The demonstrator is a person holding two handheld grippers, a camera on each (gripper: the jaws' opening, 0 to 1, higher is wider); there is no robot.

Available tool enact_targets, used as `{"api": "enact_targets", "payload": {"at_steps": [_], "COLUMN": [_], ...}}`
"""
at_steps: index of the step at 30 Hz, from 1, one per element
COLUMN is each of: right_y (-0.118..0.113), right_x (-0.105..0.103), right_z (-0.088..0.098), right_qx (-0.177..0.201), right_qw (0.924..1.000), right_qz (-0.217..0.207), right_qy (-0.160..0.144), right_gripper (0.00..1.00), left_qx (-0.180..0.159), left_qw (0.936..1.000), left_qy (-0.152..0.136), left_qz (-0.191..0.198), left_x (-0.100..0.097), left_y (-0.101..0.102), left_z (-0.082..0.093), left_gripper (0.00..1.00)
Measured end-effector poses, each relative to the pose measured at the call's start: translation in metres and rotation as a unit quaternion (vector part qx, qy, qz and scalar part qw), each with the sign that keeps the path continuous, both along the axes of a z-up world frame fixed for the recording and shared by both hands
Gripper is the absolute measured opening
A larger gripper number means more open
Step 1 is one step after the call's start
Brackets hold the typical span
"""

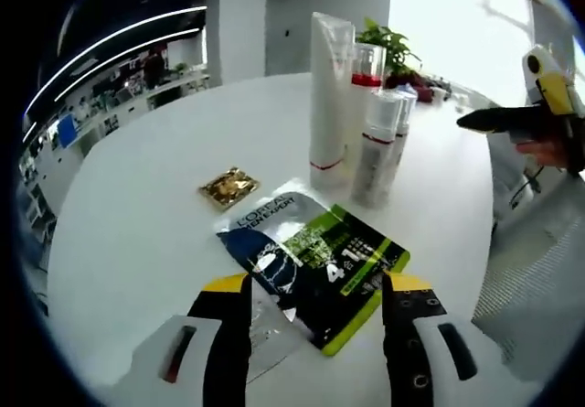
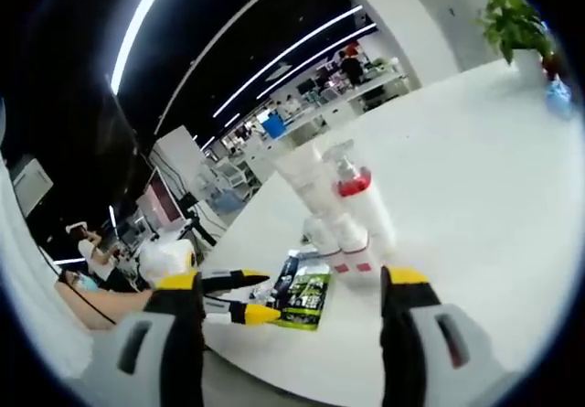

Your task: Arrange the skincare products in the storage area until every visible bottle or jar stands upright without overlapping.

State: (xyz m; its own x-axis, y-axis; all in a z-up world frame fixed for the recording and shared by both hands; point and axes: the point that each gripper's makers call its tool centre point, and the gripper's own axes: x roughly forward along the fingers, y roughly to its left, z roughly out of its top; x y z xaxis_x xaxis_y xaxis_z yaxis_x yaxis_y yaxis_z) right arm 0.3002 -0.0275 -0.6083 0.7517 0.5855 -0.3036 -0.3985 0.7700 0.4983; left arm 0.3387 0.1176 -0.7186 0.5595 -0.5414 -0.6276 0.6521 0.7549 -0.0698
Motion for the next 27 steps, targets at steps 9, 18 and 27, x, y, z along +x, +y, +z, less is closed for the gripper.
{"api": "enact_targets", "payload": {"at_steps": [9,18,27], "right_y": [-0.006,-0.009,-0.014], "right_x": [-0.005,-0.012,-0.019], "right_z": [0.006,0.007,0.005], "right_qx": [-0.019,-0.028,-0.044], "right_qw": [0.9997,0.9995,0.9988], "right_qz": [-0.003,-0.004,-0.014], "right_qy": [-0.014,-0.016,-0.016], "right_gripper": [0.86,0.94,1.0], "left_qx": [-0.011,-0.027,-0.044], "left_qw": [0.9999,0.9989,0.9948], "left_qy": [0.0,-0.006,-0.017], "left_qz": [0.012,0.037,0.09], "left_x": [-0.019,-0.041,-0.057], "left_y": [0.012,0.029,0.046], "left_z": [0.016,0.036,0.058], "left_gripper": [0.66,0.7,0.77]}}
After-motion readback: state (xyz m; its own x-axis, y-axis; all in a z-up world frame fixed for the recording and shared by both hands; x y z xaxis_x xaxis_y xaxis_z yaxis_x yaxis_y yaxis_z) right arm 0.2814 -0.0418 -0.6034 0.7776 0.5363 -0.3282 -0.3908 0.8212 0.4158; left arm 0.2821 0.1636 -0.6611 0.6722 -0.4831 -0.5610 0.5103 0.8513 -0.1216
